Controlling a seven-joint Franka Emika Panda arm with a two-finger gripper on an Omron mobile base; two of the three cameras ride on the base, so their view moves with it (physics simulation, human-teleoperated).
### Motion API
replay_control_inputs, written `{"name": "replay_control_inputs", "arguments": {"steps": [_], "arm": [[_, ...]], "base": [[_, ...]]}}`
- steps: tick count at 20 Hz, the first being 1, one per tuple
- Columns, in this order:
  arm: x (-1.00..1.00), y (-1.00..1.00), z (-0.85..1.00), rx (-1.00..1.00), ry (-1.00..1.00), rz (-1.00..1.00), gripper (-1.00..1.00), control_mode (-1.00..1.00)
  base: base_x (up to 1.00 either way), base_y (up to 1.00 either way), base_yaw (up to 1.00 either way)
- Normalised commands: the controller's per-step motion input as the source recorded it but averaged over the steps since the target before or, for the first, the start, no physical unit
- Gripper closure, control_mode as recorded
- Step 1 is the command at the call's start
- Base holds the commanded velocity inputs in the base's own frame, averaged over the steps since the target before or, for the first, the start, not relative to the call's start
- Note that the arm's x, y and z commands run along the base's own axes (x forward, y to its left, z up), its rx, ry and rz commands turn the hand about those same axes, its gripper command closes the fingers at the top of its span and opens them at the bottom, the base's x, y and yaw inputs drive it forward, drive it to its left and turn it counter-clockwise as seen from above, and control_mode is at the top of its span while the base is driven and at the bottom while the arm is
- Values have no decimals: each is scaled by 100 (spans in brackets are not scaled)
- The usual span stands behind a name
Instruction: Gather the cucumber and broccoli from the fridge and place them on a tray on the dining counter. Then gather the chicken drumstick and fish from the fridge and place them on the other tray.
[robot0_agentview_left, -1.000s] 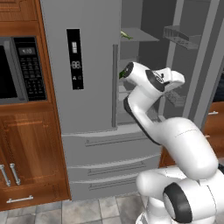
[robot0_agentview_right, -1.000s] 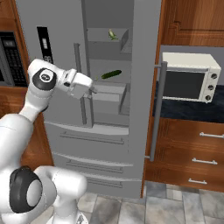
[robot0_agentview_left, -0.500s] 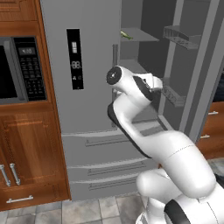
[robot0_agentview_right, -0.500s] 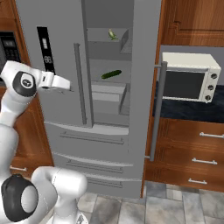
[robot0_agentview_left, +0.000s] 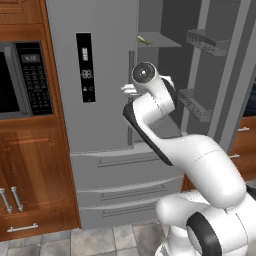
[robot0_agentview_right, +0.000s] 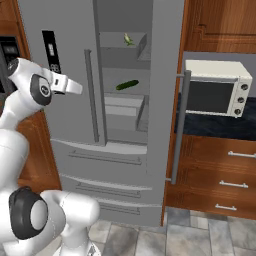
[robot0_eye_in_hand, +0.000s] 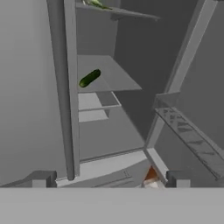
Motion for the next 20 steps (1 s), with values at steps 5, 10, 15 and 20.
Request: {"name": "replay_control_inputs", "arguments": {"steps": [5, 10, 15, 20], "arm": [[43, 0, 1, 8, 8, 6, -100, -100], [71, 0, 0, 4, 11, 5, -100, -100], [78, 9, -2, 3, 1, 7, -100, -100], [52, 27, -5, 0, 0, 4, -100, -100]], "base": [[0, 0, 0], [0, 0, 0], [0, 0, 0], [0, 0, 0]]}}
